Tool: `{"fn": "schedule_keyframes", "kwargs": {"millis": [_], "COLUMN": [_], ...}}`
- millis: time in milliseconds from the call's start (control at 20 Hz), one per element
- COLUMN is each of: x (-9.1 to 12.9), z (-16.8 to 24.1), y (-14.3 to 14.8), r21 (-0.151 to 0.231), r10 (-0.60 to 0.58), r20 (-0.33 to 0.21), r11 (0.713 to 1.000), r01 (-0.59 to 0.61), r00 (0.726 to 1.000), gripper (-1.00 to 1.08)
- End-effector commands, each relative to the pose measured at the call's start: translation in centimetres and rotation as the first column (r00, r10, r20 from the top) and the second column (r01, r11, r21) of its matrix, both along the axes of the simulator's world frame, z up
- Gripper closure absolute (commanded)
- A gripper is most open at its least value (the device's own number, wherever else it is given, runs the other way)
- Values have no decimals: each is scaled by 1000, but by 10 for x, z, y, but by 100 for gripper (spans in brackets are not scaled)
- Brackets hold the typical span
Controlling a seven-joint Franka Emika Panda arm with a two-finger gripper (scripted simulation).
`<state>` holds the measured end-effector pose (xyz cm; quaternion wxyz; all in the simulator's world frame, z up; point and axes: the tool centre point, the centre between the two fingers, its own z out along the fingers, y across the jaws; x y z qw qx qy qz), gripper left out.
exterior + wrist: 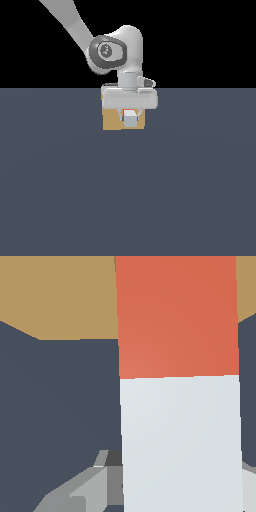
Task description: Insert the peg into the horizontal hole in a box.
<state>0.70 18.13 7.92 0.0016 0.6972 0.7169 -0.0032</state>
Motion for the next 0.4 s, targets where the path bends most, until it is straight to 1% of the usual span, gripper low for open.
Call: {"fn": "schedule_keyframes", "kwargs": {"millis": [0,150,350], "x": [-3,-2,-2], "z": [3,3,3], "y": [29,42,47], "r21": [7,7,7], "r10": [15,15,15], "r20": [4,4,5], "r11": [1000,1000,1000], "r01": [-15,-15,-15], "r00": [1000,1000,1000], "gripper": [108,108,108]}}
